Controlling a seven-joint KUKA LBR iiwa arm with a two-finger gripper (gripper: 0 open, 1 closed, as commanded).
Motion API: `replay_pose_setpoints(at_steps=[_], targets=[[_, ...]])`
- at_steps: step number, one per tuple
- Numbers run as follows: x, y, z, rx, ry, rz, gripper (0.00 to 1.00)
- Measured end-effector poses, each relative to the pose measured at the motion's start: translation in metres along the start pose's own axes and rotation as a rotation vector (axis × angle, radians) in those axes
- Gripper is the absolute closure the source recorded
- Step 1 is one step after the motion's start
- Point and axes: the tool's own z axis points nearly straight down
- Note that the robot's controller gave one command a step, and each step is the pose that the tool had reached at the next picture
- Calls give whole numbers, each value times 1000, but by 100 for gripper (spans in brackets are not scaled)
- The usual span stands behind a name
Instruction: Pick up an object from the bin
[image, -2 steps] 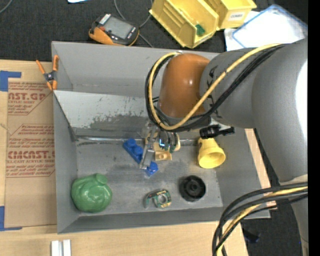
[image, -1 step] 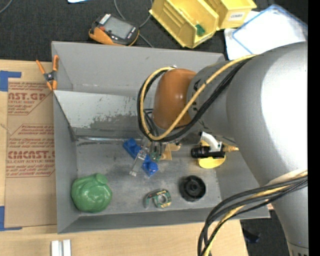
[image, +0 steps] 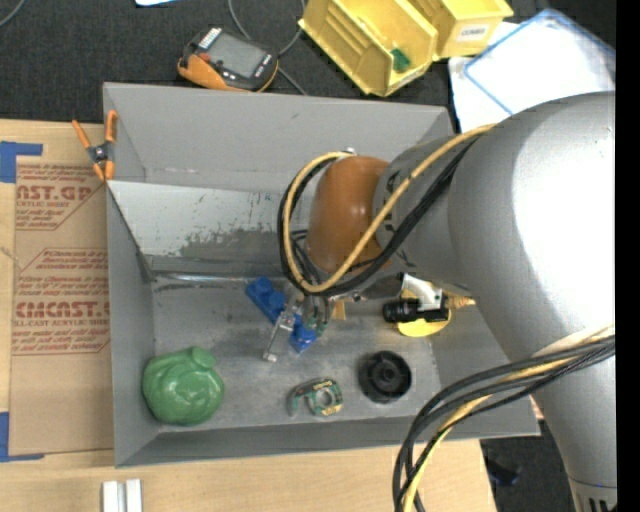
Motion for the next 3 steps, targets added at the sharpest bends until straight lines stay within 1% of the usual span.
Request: replay_pose_setpoints(at_steps=[1,2,3], targets=[[20,2,-1,1,2,190,100],[20,2,-1,1,2,190,100],[21,1,-25,5,9,190,100]])
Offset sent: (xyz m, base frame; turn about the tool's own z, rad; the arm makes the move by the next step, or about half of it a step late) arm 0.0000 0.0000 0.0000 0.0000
